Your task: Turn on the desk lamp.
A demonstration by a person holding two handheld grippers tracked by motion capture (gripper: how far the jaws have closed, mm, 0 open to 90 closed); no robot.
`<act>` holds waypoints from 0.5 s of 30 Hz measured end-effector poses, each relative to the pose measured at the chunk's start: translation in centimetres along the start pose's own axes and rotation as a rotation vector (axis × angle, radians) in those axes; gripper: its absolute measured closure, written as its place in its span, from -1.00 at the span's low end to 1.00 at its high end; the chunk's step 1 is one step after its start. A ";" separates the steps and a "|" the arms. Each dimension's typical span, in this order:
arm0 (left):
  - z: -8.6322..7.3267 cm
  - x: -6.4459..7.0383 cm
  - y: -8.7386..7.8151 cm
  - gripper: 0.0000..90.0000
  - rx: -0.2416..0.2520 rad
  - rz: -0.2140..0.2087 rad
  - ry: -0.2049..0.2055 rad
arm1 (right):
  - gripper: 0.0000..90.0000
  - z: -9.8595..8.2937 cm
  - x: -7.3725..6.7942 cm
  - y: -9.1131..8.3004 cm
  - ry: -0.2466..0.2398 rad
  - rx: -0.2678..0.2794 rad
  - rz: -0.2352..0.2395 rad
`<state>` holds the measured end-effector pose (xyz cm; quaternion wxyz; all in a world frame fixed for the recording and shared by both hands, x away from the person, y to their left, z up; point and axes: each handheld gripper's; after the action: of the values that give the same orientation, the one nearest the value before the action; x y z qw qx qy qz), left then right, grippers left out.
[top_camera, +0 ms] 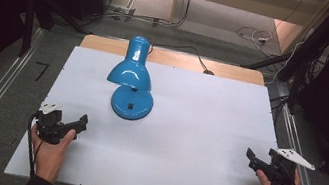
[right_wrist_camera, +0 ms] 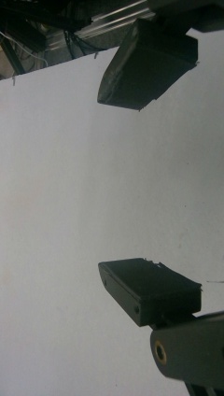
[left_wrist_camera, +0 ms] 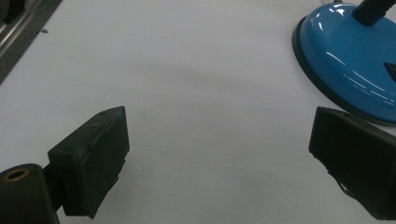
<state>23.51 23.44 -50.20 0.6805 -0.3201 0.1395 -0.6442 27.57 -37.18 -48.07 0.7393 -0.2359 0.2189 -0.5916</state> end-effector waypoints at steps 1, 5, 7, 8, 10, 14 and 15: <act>0.1 0.2 -0.1 -0.88 0.011 0.001 0.004 | -0.66 0.0 0.1 0.0 0.000 0.002 -0.001; 0.2 0.5 0.0 -0.88 0.014 0.000 0.014 | -0.66 -0.1 0.3 -0.1 0.013 0.000 0.002; 0.2 0.7 0.1 -0.88 0.016 -0.002 0.014 | -0.66 -0.1 0.5 -0.1 0.012 0.000 0.002; 0.2 0.8 0.2 -0.88 0.018 -0.005 0.014 | -0.66 -0.1 0.5 -0.1 0.012 0.000 0.002; 0.3 1.0 0.3 -0.88 0.021 -0.013 0.016 | -0.66 -0.1 0.5 -0.2 0.017 0.003 0.001; 0.4 1.2 0.3 -0.88 0.020 -0.023 0.020 | -0.66 -0.1 0.6 -0.3 0.022 0.001 -0.003; 0.4 1.2 0.3 -0.85 0.024 -0.022 0.019 | -0.66 -0.2 0.7 -0.2 0.023 -0.008 -0.010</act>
<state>24.16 22.33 -49.82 0.6758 -0.3074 0.1348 -0.6562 27.47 -37.94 -48.13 0.7327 -0.2330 0.2285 -0.5971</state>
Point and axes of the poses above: each handheld gripper's, and its own axes: y roughly forward along the jaws, z roughly out of its top, x roughly to its right, and after that the axes turned 1 degree about y, right-handed
